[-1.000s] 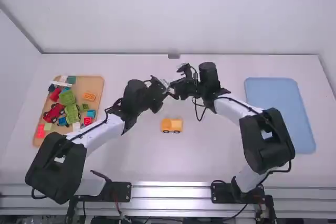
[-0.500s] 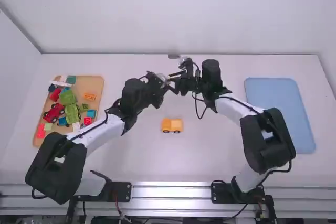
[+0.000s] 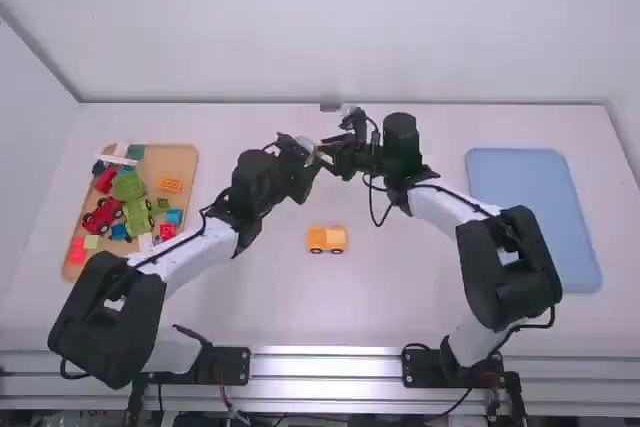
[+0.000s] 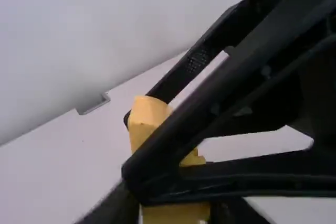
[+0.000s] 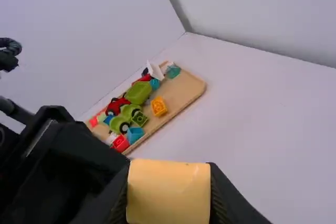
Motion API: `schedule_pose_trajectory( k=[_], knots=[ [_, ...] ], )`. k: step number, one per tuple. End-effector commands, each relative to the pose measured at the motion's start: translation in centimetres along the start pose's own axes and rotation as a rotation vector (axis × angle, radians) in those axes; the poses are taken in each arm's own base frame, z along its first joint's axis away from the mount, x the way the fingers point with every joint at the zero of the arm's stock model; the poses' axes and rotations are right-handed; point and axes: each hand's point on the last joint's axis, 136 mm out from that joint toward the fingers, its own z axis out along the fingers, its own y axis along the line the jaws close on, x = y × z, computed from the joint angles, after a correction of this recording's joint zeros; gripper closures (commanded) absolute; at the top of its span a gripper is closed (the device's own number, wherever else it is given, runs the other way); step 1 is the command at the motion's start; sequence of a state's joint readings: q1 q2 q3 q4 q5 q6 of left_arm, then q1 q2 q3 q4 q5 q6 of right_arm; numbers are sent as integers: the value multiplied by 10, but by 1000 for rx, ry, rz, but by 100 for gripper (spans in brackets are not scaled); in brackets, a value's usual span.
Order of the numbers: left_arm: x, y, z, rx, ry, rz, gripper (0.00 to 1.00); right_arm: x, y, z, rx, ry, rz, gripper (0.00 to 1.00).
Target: Assemble lego blocks to make yellow taxi
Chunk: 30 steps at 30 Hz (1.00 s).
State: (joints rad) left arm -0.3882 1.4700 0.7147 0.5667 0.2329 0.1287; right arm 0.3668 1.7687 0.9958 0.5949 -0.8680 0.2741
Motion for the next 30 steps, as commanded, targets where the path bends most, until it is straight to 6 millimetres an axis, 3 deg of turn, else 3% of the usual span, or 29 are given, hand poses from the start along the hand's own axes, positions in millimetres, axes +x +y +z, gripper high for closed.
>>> schedule_pose_trajectory(
  k=[1,3,4,9,12,17,20,25,27,30],
  knots=[
    [0,3,1,-14,-4,-9,54,-5,8,4,-40,-6,-33,76],
    [-1,3,1,-15,-7,-21,39,-10,6,3,-34,-22,-47,76],
    [-2,3,1,-16,-10,-53,1,-14,2,1,-15,-39,-59,76],
    [10,4,1,-25,36,-94,1,-26,-14,-6,56,-83,-76,76],
    [40,20,-5,-131,164,-67,1,-31,-27,-12,95,-52,-87,76],
    [50,46,-30,-288,249,-111,1,-21,-37,-4,210,106,-112,76],
    [34,63,-66,-398,247,-110,1,-12,-27,9,281,239,-201,78],
    [7,72,-113,-514,147,-107,1,1,-12,22,290,331,-286,80],
    [-2,78,-151,-611,54,-128,1,13,-1,30,250,388,-324,80],
    [-4,75,-184,-657,-41,-132,1,29,6,41,210,458,-353,80]
  ],
)
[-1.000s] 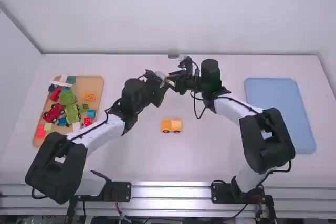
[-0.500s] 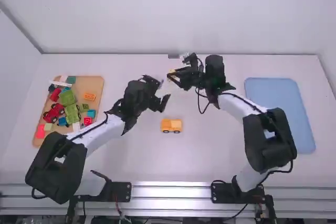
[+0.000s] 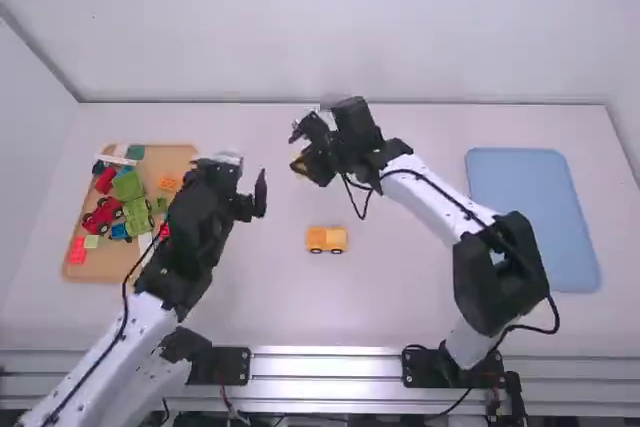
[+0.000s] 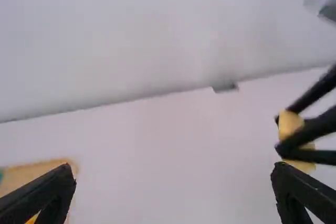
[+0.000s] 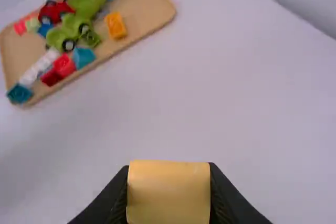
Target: Assemble lego blocks to make yellow taxi
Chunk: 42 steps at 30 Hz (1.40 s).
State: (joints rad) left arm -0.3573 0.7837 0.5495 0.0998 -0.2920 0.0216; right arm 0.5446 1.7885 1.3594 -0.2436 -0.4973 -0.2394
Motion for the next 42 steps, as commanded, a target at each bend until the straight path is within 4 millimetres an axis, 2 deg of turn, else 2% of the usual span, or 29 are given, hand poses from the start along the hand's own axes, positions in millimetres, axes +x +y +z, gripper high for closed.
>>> schedule_pose_trajectory(
  k=[1,2,6,8,10,13,14,17,20,26,31,34,38,42],
  knots=[
    [8,25,-23,-103,-54,-26,1,-2,1,15,-2,42,-119,80],
    [8,30,-38,-108,-101,-38,1,4,10,25,-31,96,-153,80],
    [11,50,-66,-185,-189,-88,1,23,30,49,-79,255,-236,82],
    [14,58,-76,-215,-212,-102,1,33,37,59,-90,331,-277,84],
    [17,64,-87,-233,-235,-114,1,52,49,74,-105,448,-355,84],
    [20,66,-94,-234,-240,-115,1,71,61,85,-119,557,-441,83],
    [20,66,-94,-234,-240,-115,1,71,61,85,-119,557,-441,83],
    [22,67,-95,-235,-234,-113,1,98,72,99,-112,694,-551,82],
    [23,67,-95,-235,-232,-112,1,115,76,105,-123,770,-614,83],
    [23,67,-94,-235,-231,-112,1,131,76,116,-117,821,-639,84],
    [23,67,-94,-235,-230,-108,1,134,78,119,-134,815,-631,84],
    [24,67,-94,-235,-226,-107,1,134,78,119,-145,810,-622,82],
    [25,66,-94,-234,-223,-106,1,134,79,119,-153,806,-616,72],
    [25,66,-94,-233,-220,-104,1,134,82,119,-170,799,-609,69]
  ],
)
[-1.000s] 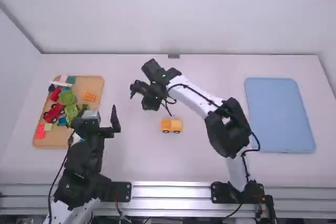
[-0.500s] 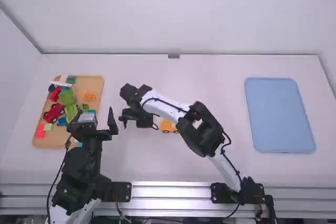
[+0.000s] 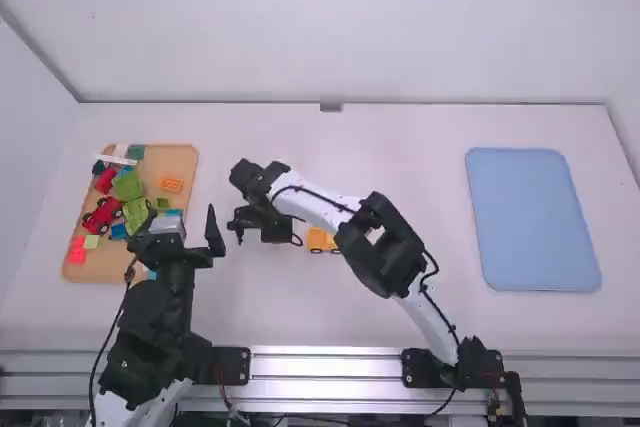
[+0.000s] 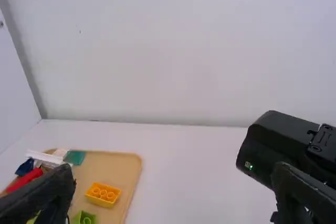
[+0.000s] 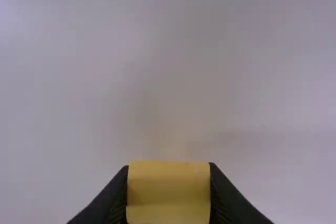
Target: Assemble lego blocks to make yellow taxi
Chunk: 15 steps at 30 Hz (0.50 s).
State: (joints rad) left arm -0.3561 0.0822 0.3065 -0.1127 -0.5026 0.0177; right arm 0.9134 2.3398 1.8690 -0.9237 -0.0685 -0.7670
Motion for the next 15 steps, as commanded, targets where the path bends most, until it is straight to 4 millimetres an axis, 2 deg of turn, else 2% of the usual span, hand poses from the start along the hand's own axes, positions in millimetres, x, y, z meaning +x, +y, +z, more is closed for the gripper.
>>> schedule_pose_trajectory(
  k=[1,11,12,15],
  knots=[
    [2,3,0,-17,3,-2,1,-6,-5,-2,-1,-23,3,69],
    [2,2,0,-13,2,-2,1,-6,-3,-1,-5,-24,1,57],
    [2,2,0,-13,2,-2,1,-6,-3,-1,-5,-24,1,53],
    [2,3,0,-18,2,-2,1,-7,-4,-1,0,-26,1,19]
  ],
)
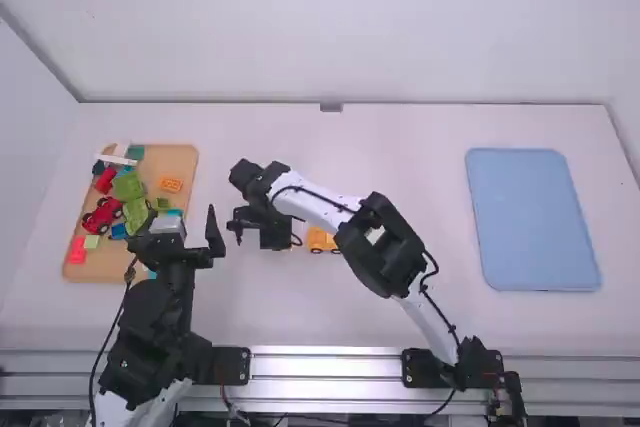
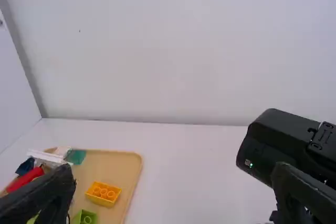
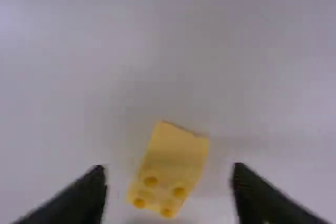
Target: Assemble lego blocks to make yellow taxi
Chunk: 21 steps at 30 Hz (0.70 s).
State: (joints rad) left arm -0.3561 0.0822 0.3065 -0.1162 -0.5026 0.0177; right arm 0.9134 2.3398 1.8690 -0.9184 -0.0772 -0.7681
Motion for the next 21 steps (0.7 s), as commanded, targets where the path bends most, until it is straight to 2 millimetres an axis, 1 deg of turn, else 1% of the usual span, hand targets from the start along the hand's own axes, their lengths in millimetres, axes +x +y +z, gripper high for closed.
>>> schedule_pose_trajectory(
  k=[1,2,6,8,9,10,12,13,14,15,17,18,19,20,21],
  knots=[
    [1,4,0,-21,-1,-4,1,-6,-6,-1,9,-21,1,7],
    [1,4,0,-21,-1,-3,1,-8,-8,-3,16,-27,3,2],
    [0,4,0,-24,-7,-8,1,-16,-20,-15,47,-63,76,2],
    [0,3,0,-17,-7,-7,1,-17,-25,-29,45,-85,108,1],
    [-1,4,0,-23,-9,-9,1,-18,-27,-41,30,-111,119,1],
    [-1,4,0,-25,-9,-9,1,-18,-28,-43,29,-115,121,2],
    [9,5,0,-32,26,-34,1,-16,-34,-64,30,-157,141,2],
    [10,6,0,-35,32,-38,1,-14,-36,-69,34,-167,147,2],
    [11,5,0,-30,33,-22,1,-12,-42,-82,45,-195,161,2],
    [10,-2,1,14,30,23,1,-9,-47,-95,55,-226,174,2],
    [7,-15,0,90,12,72,1,-6,-52,-110,70,-268,187,2],
    [4,-27,-1,155,-4,93,1,-4,-56,-121,87,-302,195,2],
    [1,-33,-2,191,-20,107,1,2,-64,-134,124,-334,227,2],
    [0,-34,-2,197,-25,109,1,7,-72,-141,164,-355,262,2],
    [0,-34,-2,197,-26,109,1,9,-75,-144,178,-361,273,2]
  ],
)
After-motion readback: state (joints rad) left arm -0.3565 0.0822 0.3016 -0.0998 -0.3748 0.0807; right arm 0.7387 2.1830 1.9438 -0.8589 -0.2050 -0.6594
